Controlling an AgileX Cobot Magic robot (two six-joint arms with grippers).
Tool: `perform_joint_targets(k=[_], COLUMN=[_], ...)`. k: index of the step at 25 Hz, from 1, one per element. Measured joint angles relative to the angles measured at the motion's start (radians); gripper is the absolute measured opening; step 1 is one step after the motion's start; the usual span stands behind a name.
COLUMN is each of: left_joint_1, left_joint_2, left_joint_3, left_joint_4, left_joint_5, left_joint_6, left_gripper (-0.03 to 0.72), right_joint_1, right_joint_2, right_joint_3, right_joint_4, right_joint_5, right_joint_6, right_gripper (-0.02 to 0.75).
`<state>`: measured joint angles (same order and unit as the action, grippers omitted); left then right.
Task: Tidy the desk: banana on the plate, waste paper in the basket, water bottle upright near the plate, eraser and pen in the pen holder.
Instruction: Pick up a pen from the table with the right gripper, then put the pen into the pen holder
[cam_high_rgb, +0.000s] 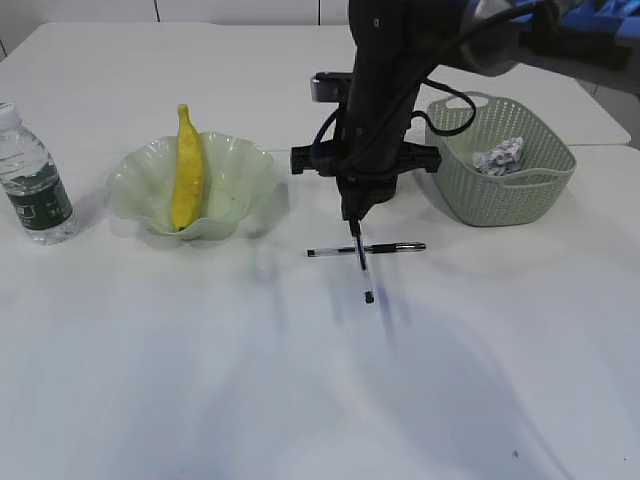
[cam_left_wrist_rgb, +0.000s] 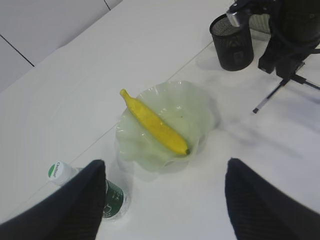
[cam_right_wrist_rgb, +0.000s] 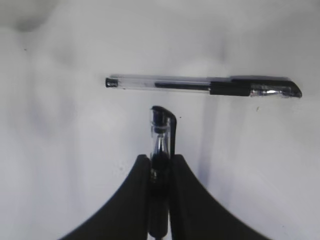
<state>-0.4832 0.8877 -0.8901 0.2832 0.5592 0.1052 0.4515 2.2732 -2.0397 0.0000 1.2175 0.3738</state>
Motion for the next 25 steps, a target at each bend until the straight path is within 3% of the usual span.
perform_joint_targets(k=[6,13,19,25], left_joint_1=[0.000,0.000,0.000,0.000], left_joint_2=[0.000,0.000,0.000,0.000], left_joint_3=[0.000,0.000,0.000,0.000], left_joint_4=[-0.002,-0.002,-0.002,-0.002], left_joint_5=[-0.002,-0.002,-0.006,-0.013], left_joint_6=[0.000,0.000,0.000,0.000], left_gripper=[0.528,0.528,0.528,0.528], right_joint_1=[0.000,0.000,0.000,-0.012], right_joint_2=[0.000,0.000,0.000,0.011], right_joint_3=[-0.110,-0.232,-0.288,-0.290], right_joint_4=[-0.017,-0.176,-0.329,-0.399], right_joint_5=[0.007,-0.009,-0.147,-0.358], right_joint_6=[-0.020,-0.044,-0.046,-0.048], right_gripper=[0.052,0.052,0.052,0.052])
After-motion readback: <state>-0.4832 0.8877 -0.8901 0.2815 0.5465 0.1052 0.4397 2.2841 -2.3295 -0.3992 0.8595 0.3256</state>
